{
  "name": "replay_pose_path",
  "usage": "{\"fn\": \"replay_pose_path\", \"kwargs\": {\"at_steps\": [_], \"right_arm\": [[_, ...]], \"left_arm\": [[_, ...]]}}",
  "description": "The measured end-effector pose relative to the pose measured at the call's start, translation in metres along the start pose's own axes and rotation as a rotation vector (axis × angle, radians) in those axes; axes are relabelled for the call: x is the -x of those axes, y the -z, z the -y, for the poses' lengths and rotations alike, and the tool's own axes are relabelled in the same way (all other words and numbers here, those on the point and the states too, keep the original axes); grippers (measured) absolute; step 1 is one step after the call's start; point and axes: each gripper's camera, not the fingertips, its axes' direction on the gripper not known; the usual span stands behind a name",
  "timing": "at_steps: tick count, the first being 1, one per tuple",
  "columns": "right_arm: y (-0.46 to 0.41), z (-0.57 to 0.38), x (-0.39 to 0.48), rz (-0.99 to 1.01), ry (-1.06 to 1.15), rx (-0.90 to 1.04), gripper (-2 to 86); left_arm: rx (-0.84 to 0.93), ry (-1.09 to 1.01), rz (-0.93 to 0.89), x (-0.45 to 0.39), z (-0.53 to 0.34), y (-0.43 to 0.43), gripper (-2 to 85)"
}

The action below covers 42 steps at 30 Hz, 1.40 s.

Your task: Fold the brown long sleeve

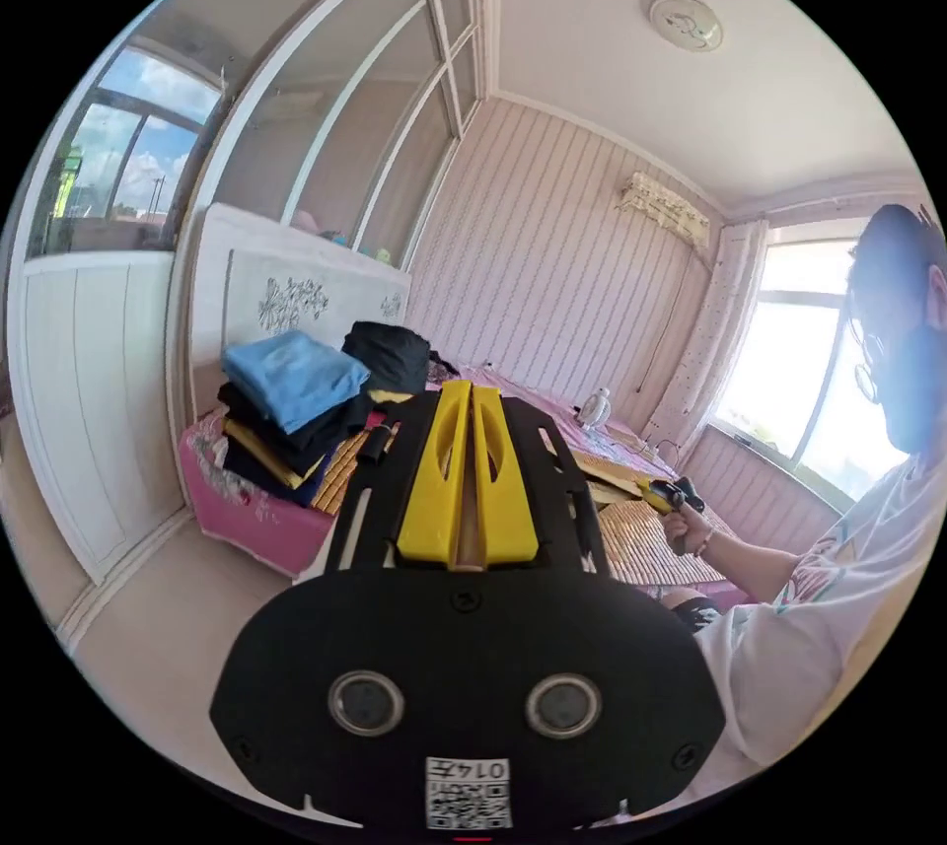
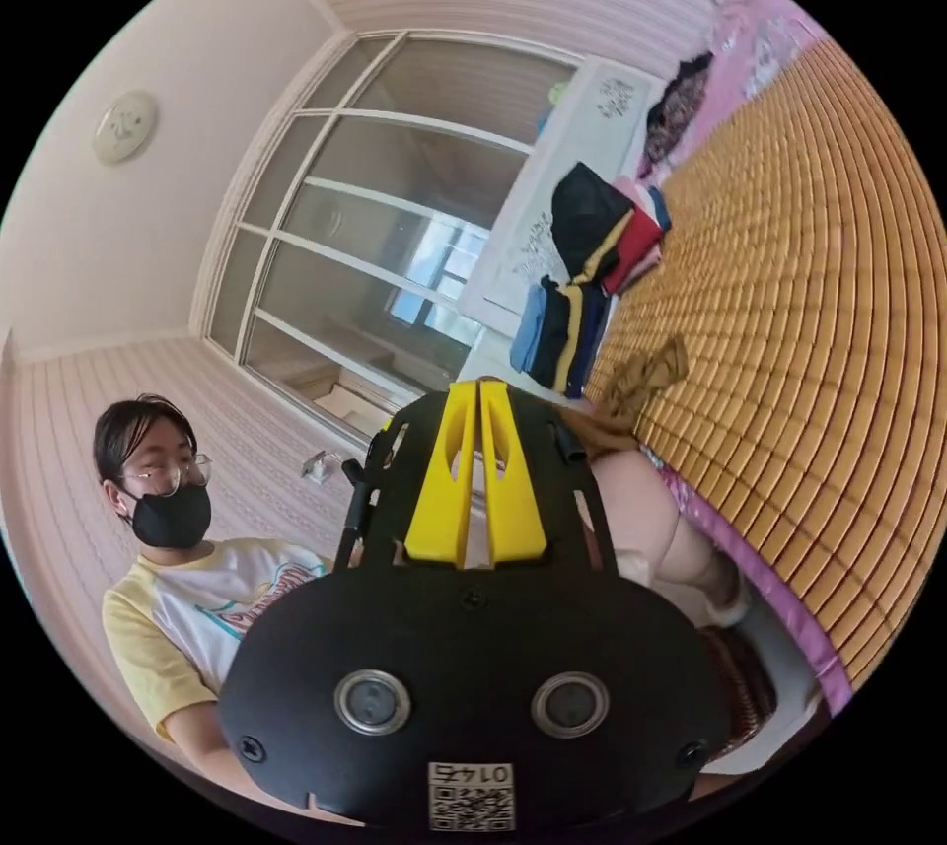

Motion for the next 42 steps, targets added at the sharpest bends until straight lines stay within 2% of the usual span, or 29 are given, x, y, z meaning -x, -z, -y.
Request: {"fn": "replay_pose_path", "kwargs": {"at_steps": [7,9,11,14,20,28,36,39,42], "right_arm": [[0.041,0.108,0.257,-0.094,0.532,-0.189,-0.2],[0.049,0.119,0.323,-0.145,0.645,-0.214,-0.2],[0.057,0.120,0.406,-0.241,0.776,-0.271,-0.2],[0.062,0.115,0.492,-0.353,0.871,-0.307,-0.3],[0.070,0.073,0.607,-0.465,1.026,-0.398,-0.2],[0.059,0.029,0.713,-0.549,1.242,-0.512,-0.2],[0.049,0.032,0.760,-0.489,1.334,-0.561,-0.1],[0.041,0.051,0.757,-0.554,1.347,-0.578,-0.1],[0.021,0.120,0.708,-0.722,1.196,-0.432,-0.2]], "left_arm": [[-0.223,-0.250,-0.037,-0.051,0.145,0.017,-1.0],[-0.236,-0.226,-0.017,-0.058,0.177,0.020,-1.0],[-0.263,-0.201,-0.072,-0.065,0.212,0.022,-1.0],[-0.312,-0.220,-0.126,-0.083,0.241,0.030,-1.0],[-0.458,-0.315,-0.210,-0.120,0.273,0.074,-1.0],[-0.609,-0.428,-0.258,-0.168,0.321,0.126,-1.0],[-0.776,-0.472,-0.316,-0.190,0.365,0.154,-1.0],[-0.721,-0.515,-0.345,-0.197,0.387,0.131,-1.0],[-0.545,-0.504,-0.306,-0.197,0.402,0.057,-1.0]]}}
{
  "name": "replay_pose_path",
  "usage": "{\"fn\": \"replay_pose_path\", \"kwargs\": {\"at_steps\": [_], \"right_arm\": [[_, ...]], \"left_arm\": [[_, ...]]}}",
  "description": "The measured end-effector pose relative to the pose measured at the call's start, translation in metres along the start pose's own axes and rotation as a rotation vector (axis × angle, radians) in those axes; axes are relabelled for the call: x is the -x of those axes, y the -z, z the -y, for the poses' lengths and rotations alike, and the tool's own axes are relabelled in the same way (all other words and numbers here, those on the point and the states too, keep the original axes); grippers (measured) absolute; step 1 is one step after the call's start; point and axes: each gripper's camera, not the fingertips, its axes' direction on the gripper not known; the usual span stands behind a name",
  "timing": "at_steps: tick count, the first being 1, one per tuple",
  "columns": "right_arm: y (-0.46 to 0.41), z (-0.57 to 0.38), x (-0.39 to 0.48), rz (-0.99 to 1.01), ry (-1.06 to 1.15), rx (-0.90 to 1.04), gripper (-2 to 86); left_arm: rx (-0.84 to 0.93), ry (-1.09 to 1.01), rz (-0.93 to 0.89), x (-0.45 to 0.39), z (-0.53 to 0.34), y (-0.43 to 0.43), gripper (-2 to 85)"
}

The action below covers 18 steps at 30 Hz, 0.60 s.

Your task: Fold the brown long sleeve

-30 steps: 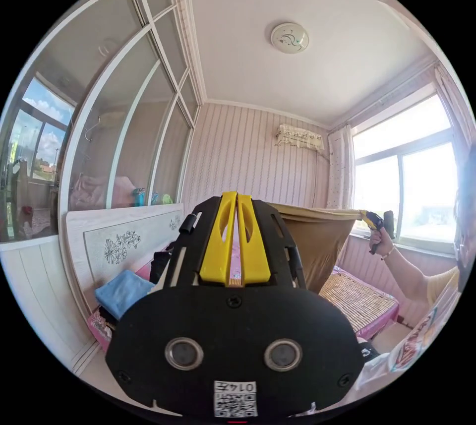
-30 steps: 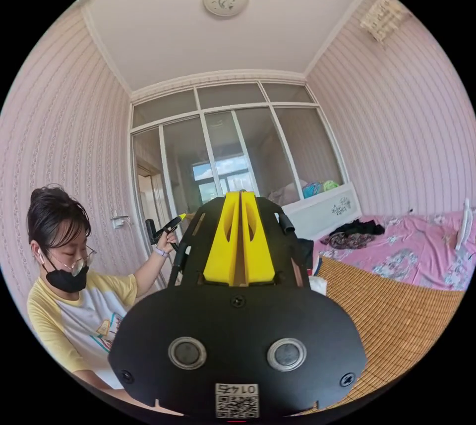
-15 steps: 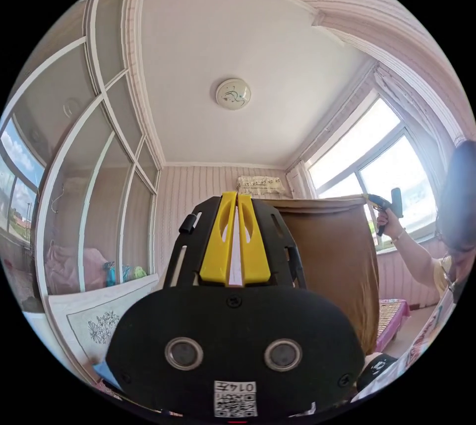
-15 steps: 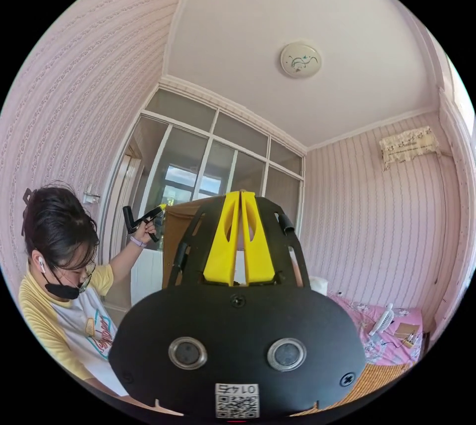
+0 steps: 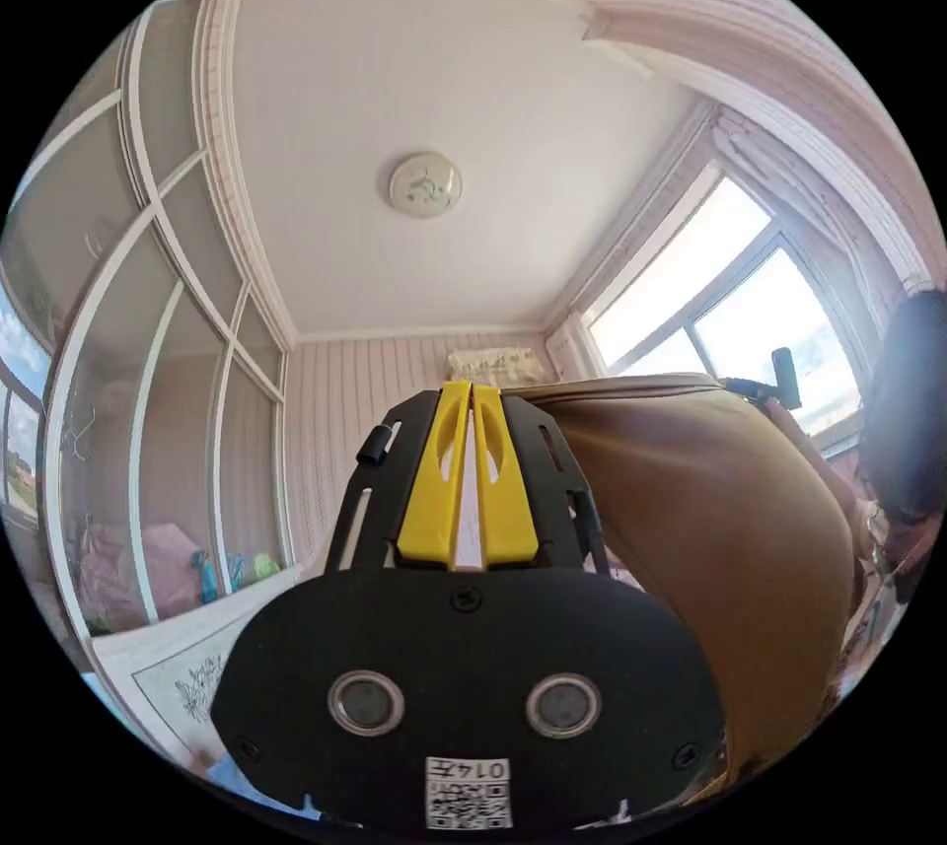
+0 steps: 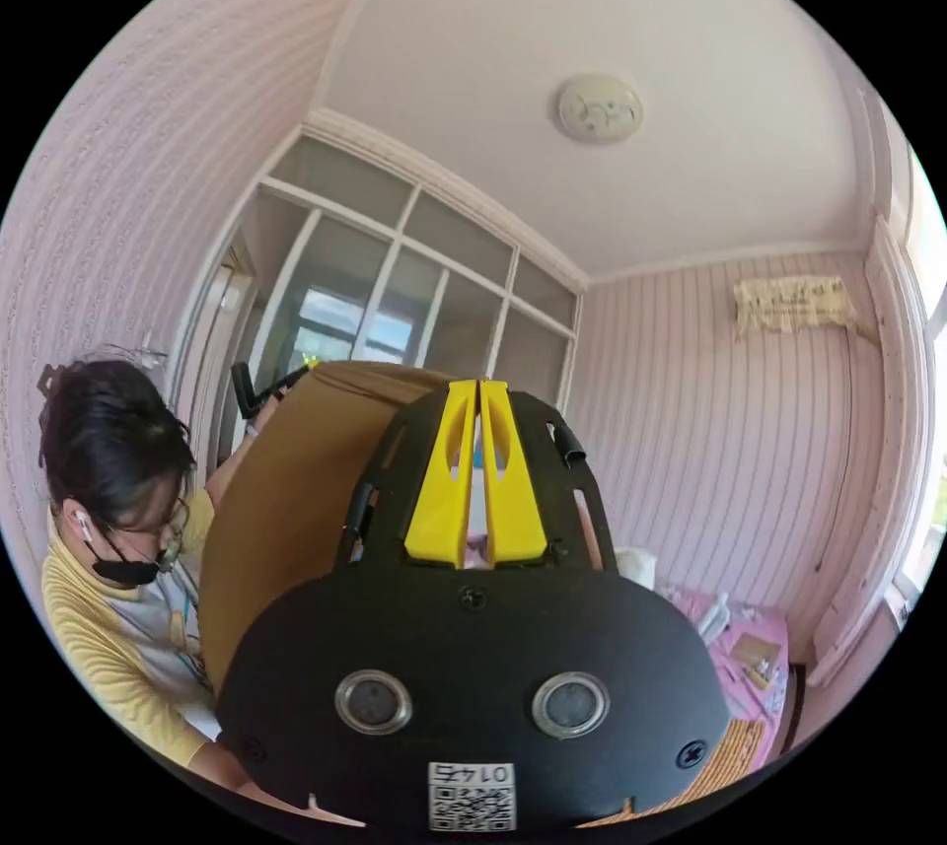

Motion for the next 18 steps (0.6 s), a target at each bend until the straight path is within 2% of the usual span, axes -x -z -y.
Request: {"fn": "replay_pose_path", "kwargs": {"at_steps": [2,3,5,8,10,12,14,17,18], "right_arm": [[-0.087,-0.057,-0.057,-0.045,-0.129,0.276,-0.2],[-0.108,-0.076,-0.072,-0.059,-0.170,0.340,-0.2],[-0.186,-0.164,-0.130,-0.102,-0.319,0.556,-0.3],[-0.245,-0.257,-0.195,-0.096,-0.575,0.643,-0.3],[-0.257,-0.275,-0.226,-0.065,-0.723,0.563,-0.3],[-0.261,-0.246,-0.247,-0.067,-0.726,0.466,-0.3],[-0.249,-0.158,-0.247,-0.125,-0.502,0.293,-0.3],[-0.235,-0.082,-0.222,-0.229,-0.248,0.147,-0.2],[-0.233,-0.077,-0.217,-0.254,-0.215,0.130,-0.2]], "left_arm": [[0.250,0.041,0.051,0.019,-0.055,-0.078,-1.0],[0.316,0.059,0.061,0.025,-0.073,-0.099,-1.0],[0.567,0.177,0.094,0.048,-0.158,-0.179,-1.0],[0.715,0.352,0.147,0.063,-0.254,-0.244,-1.0],[0.722,0.428,0.156,0.064,-0.277,-0.271,-1.0],[0.709,0.365,0.198,0.058,-0.258,-0.300,-1.0],[0.503,0.184,0.224,0.043,-0.180,-0.316,-1.0],[0.255,0.089,0.175,0.028,-0.106,-0.309,-1.0],[0.235,0.075,0.173,0.027,-0.100,-0.309,-1.0]]}}
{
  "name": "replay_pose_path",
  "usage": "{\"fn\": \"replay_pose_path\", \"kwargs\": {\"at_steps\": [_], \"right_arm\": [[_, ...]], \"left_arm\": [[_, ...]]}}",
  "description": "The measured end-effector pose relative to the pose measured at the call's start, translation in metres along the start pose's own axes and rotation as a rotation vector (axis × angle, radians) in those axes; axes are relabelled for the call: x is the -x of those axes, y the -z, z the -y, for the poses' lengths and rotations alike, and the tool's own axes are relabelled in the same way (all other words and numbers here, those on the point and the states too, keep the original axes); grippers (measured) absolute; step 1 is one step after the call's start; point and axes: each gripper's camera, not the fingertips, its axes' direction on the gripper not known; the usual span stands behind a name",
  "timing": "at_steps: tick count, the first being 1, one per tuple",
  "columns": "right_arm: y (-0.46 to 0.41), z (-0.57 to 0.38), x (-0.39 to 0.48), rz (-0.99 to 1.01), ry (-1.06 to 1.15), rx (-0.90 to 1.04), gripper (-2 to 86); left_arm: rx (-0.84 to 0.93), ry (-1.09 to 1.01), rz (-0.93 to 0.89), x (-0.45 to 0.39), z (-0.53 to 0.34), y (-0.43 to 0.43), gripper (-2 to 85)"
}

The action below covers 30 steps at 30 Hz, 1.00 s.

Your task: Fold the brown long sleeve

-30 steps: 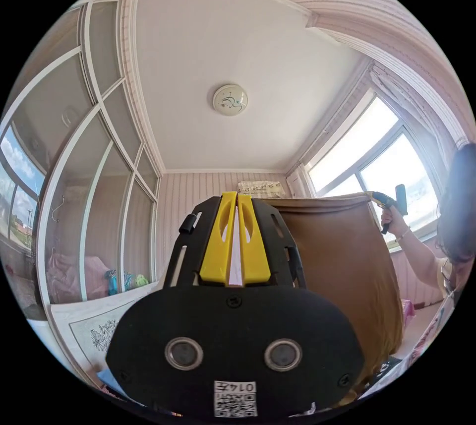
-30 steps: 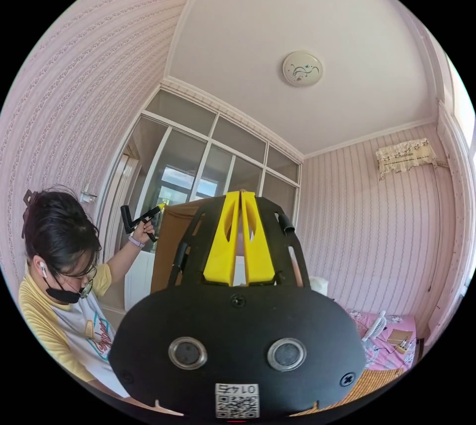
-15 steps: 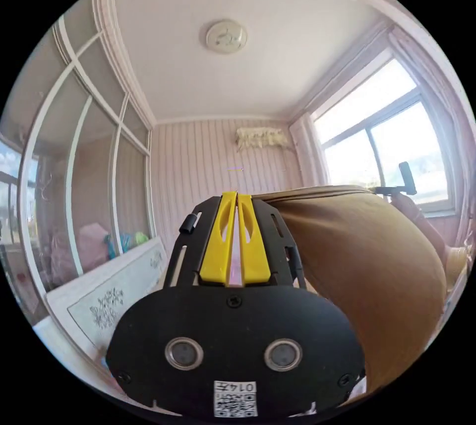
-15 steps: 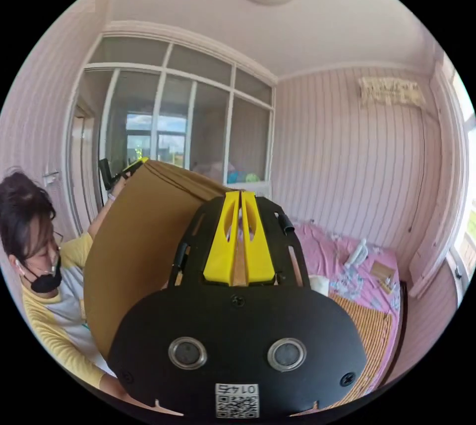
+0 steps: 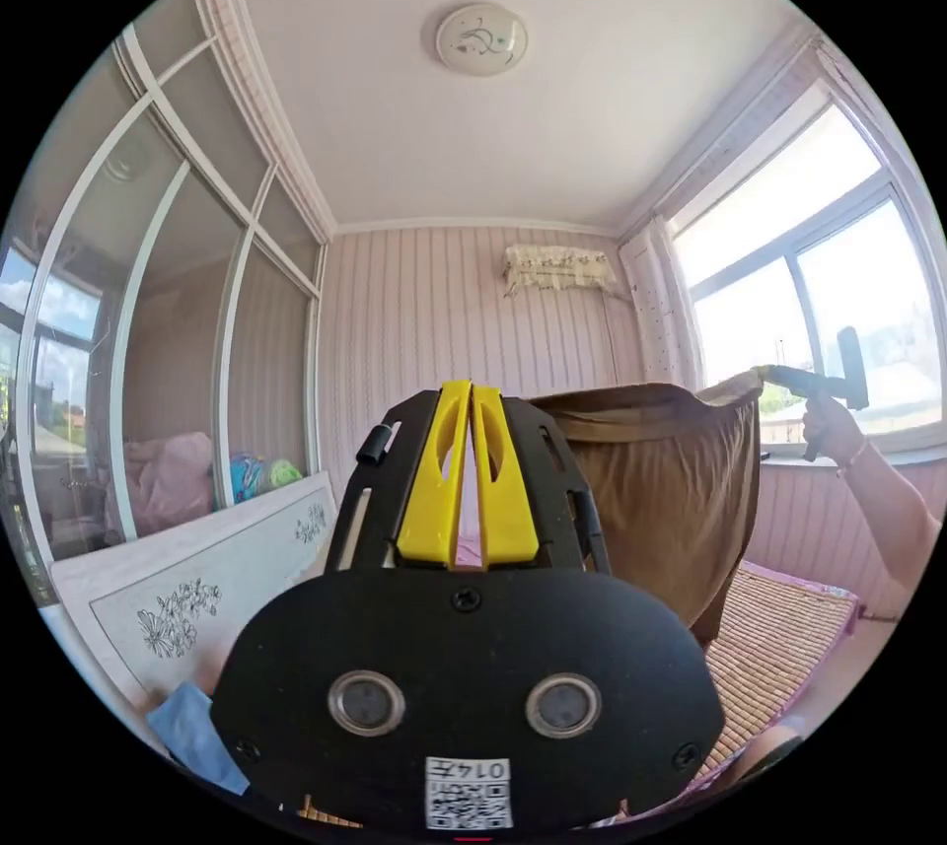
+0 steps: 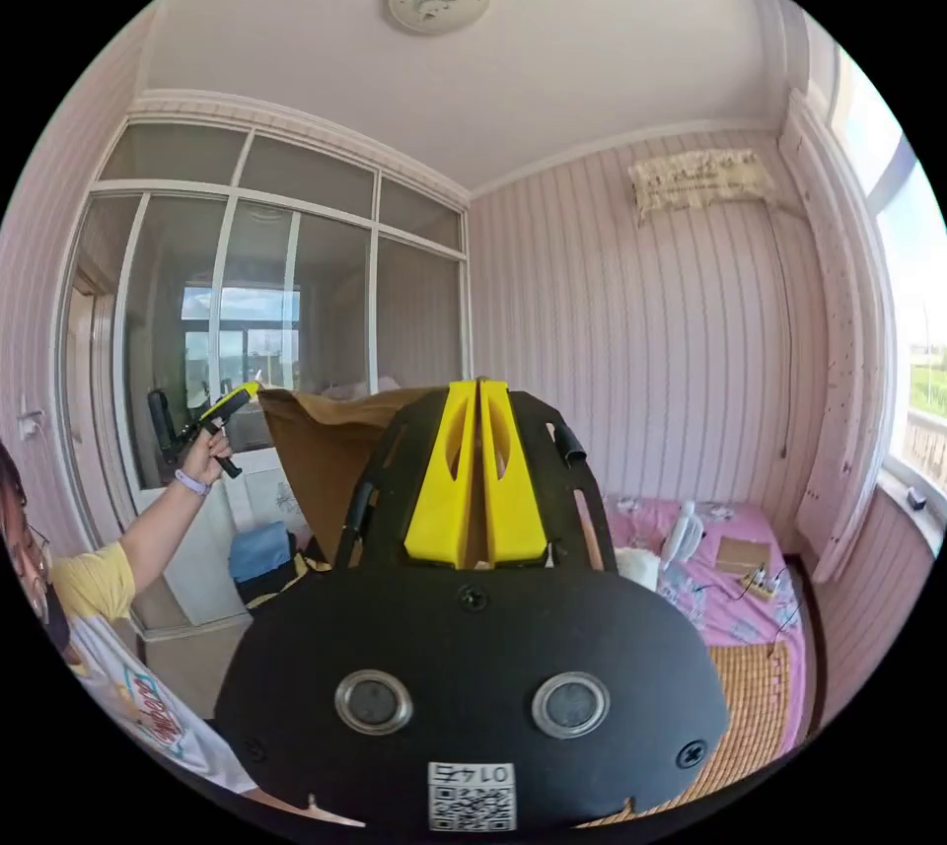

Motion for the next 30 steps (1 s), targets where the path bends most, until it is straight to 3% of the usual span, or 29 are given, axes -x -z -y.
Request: {"fn": "replay_pose_path", "kwargs": {"at_steps": [3,9,14,19,21,24,30], "right_arm": [[0.004,-0.020,0.004,-0.021,0.061,-0.015,-0.2],[-0.025,-0.214,-0.029,0.145,-0.134,0.195,-0.1],[-0.060,-0.450,-0.043,0.095,-0.430,0.693,-0.2],[-0.012,-0.530,-0.042,0.137,-0.637,0.692,-0.2],[0.010,-0.527,-0.043,0.145,-0.660,0.667,-0.2],[0.049,-0.483,-0.038,0.196,-0.611,0.564,-0.3],[0.163,-0.280,0.014,0.334,-0.253,0.164,-0.1]], "left_arm": [[0.045,-0.013,-0.032,0.004,-0.015,-0.013,-1.0],[0.385,0.086,-0.142,0.022,-0.191,-0.041,-1.0],[0.796,0.275,-0.191,0.025,-0.389,-0.032,-1.0],[0.906,0.348,-0.260,0.026,-0.454,0.019,-1.0],[0.904,0.341,-0.280,0.026,-0.449,0.033,-1.0],[0.759,0.336,-0.346,0.035,-0.399,0.056,-1.0],[0.262,0.255,-0.396,0.070,-0.209,0.122,-1.0]]}}
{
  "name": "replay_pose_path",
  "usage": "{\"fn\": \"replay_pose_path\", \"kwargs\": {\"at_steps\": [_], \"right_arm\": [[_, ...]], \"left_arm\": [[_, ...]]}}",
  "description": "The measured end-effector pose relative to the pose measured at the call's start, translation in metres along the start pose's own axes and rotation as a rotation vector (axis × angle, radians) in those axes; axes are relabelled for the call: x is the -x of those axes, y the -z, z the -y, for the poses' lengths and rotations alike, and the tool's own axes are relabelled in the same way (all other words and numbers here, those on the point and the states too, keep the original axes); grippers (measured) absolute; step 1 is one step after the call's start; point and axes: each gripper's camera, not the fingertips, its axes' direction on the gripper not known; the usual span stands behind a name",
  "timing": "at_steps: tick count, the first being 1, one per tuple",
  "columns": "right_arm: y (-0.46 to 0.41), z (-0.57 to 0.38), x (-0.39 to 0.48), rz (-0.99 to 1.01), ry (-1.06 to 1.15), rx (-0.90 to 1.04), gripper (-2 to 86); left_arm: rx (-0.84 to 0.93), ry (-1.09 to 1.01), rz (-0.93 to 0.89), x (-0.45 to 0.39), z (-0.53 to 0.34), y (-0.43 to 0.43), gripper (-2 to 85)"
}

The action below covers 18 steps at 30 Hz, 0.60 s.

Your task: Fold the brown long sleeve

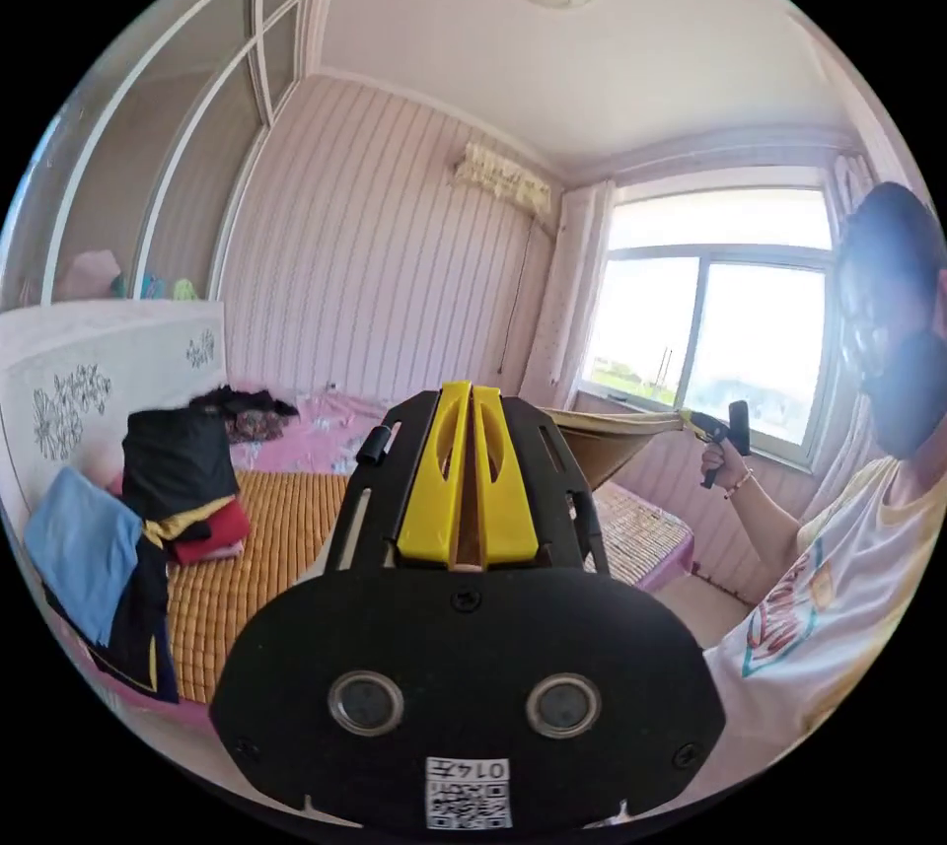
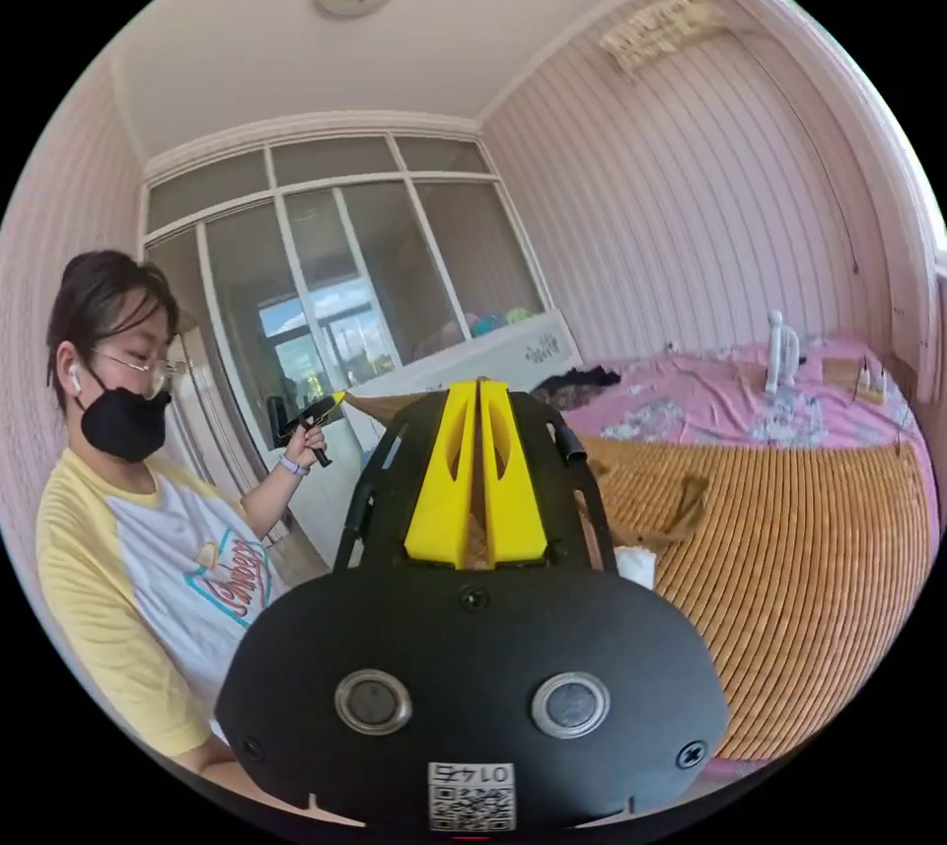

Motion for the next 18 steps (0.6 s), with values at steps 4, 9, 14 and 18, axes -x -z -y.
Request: {"fn": "replay_pose_path", "kwargs": {"at_steps": [4,9,14,18], "right_arm": [[0.078,0.113,0.129,0.020,0.373,-0.216,-0.2],[0.103,0.200,0.186,-0.082,0.521,-0.320,-0.1],[-0.005,0.225,0.067,-0.237,0.262,0.055,-0.1],[-0.084,0.174,-0.067,-0.264,-0.083,0.304,-0.2]], "left_arm": [[-0.325,-0.190,-0.015,-0.048,0.118,0.083,-1.0],[-0.431,-0.234,0.038,-0.064,0.210,0.088,-1.0],[-0.060,-0.090,0.218,-0.007,0.222,-0.063,-1.0],[0.197,0.077,0.290,0.048,0.165,-0.179,-1.0]]}}
